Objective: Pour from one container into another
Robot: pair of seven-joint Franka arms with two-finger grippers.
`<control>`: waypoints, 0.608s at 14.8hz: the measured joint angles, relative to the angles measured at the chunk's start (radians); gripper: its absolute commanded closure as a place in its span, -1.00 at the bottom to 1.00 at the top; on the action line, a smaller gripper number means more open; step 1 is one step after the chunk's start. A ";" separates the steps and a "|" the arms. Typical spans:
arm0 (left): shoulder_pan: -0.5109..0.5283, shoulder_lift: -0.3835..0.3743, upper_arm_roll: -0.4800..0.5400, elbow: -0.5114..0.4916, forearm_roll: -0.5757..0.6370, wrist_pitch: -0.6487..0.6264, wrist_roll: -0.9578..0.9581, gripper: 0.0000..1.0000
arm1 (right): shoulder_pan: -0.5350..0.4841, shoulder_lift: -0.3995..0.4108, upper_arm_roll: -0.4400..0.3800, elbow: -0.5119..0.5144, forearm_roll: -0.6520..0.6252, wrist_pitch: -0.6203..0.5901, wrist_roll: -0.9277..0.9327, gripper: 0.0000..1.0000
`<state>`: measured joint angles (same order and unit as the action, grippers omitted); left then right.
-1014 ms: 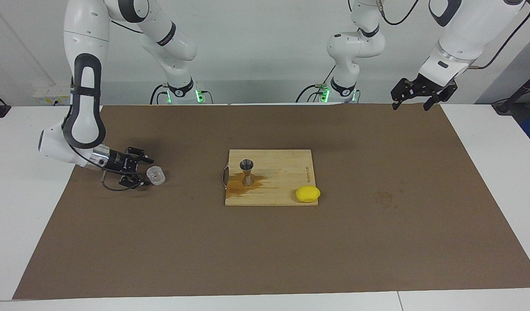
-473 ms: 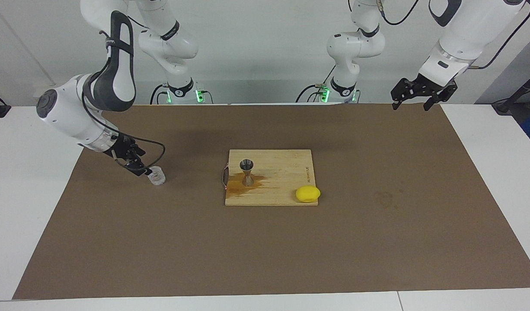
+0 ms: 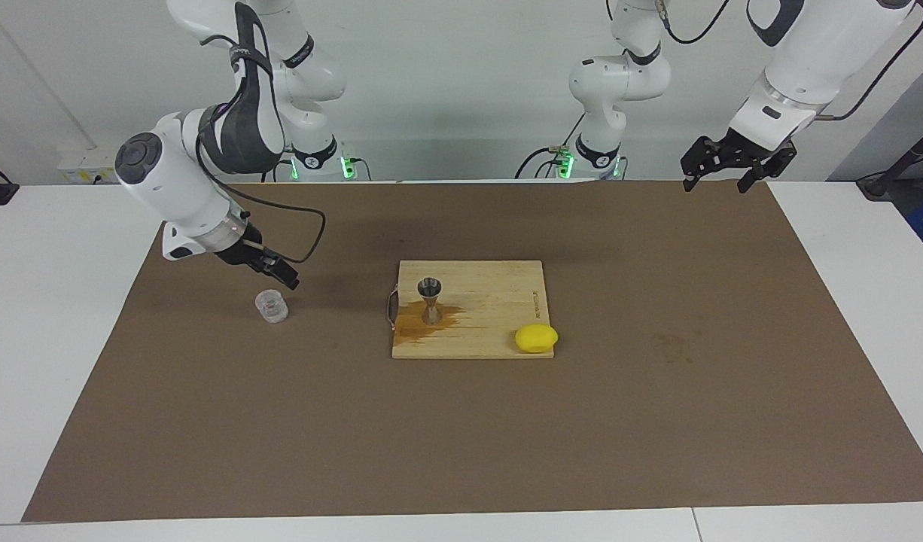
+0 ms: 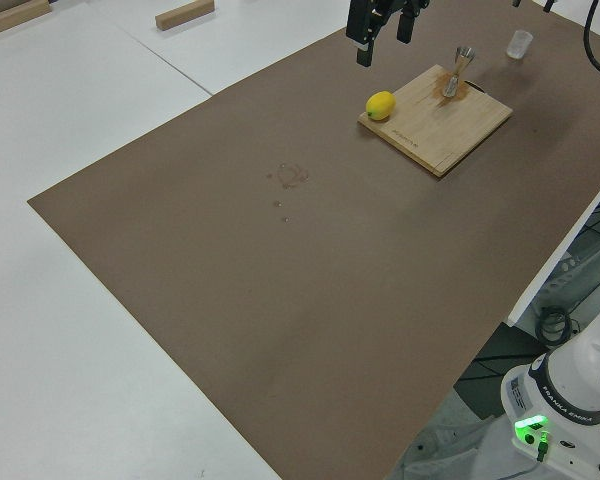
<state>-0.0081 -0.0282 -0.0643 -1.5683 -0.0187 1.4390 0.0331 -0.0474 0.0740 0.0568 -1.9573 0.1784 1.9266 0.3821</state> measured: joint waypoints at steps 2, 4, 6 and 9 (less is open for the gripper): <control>0.000 0.000 0.000 0.000 0.000 0.000 0.000 -1.00 | 0.036 -0.025 0.001 0.001 -0.080 -0.006 -0.063 -0.99; 0.000 0.000 0.000 0.000 0.000 0.000 0.000 -1.00 | 0.055 -0.071 0.001 0.007 -0.135 -0.027 -0.084 -0.99; 0.000 0.000 0.000 0.000 0.000 0.000 0.000 -1.00 | 0.057 -0.119 0.001 0.032 -0.148 -0.072 -0.101 -0.99; 0.000 0.000 0.000 0.000 0.000 0.000 0.000 -1.00 | 0.056 -0.137 0.000 0.164 -0.153 -0.194 -0.104 -0.99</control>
<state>-0.0081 -0.0282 -0.0643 -1.5683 -0.0187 1.4390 0.0331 0.0087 -0.0626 0.0566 -1.7936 0.0256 1.7331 0.2782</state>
